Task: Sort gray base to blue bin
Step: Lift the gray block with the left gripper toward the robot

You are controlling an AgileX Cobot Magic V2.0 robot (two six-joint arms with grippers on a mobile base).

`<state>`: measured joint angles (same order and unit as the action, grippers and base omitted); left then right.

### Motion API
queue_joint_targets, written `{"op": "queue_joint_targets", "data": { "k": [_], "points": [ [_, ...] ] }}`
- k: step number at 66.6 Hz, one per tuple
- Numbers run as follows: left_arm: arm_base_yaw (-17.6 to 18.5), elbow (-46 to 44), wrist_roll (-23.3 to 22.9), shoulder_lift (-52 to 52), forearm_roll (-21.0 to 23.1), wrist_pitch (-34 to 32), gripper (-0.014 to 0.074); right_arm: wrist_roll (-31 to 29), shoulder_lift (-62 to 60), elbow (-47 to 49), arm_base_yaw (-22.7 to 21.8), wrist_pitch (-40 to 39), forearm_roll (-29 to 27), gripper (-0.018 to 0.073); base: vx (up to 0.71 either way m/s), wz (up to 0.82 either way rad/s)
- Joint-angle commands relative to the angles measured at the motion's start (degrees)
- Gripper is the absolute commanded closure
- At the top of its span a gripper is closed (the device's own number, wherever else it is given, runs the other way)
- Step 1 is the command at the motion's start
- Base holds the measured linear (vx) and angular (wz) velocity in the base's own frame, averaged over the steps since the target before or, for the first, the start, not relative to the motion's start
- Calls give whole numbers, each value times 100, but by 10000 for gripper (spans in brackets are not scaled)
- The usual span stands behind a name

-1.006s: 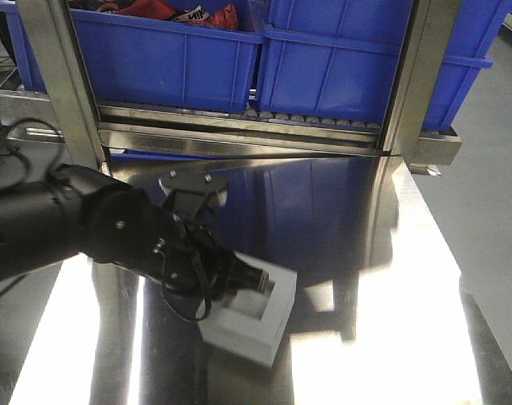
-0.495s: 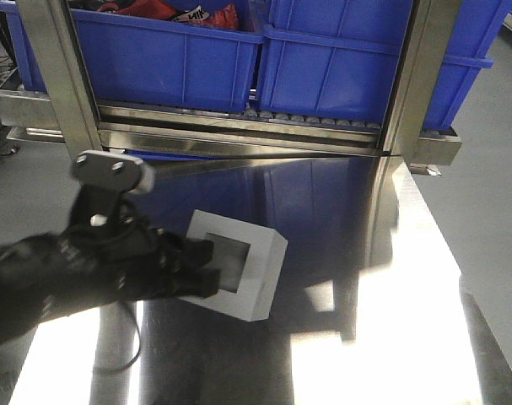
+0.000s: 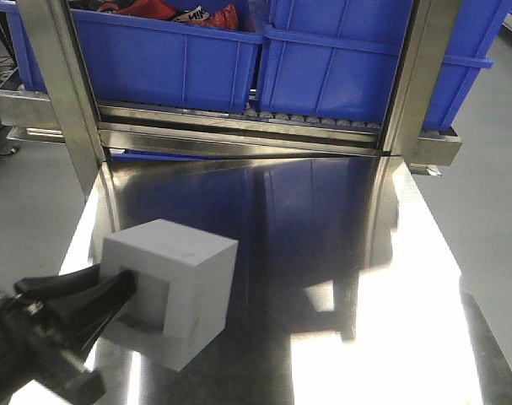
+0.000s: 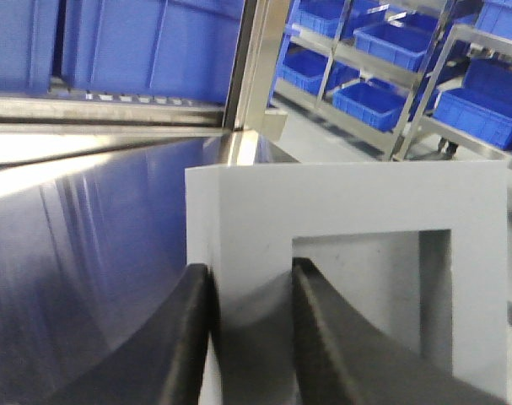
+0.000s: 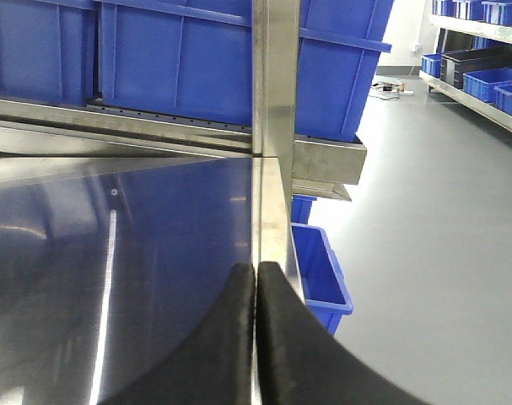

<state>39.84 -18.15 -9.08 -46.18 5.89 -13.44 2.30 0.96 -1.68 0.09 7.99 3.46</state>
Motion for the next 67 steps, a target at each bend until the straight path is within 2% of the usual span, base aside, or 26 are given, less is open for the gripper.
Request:
{"op": "queue_joint_targets", "data": {
  "k": [1, 9, 22, 67],
  "points": [
    [33, 191, 139, 376, 19, -1166, 603, -40, 57, -97, 7, -452, 37, 568, 0, 0],
    [33, 558, 139, 684, 30, -1770, 603, -40, 57, -97, 7, -452, 37, 568, 0, 0],
    [33, 688, 139, 772, 30, -2193, 602, -40, 57, -97, 7, -452, 37, 568, 0, 0],
    [33, 688, 146, 766, 30, -2211, 602, -40, 57, -97, 7, -452, 37, 568, 0, 0]
  ]
}}
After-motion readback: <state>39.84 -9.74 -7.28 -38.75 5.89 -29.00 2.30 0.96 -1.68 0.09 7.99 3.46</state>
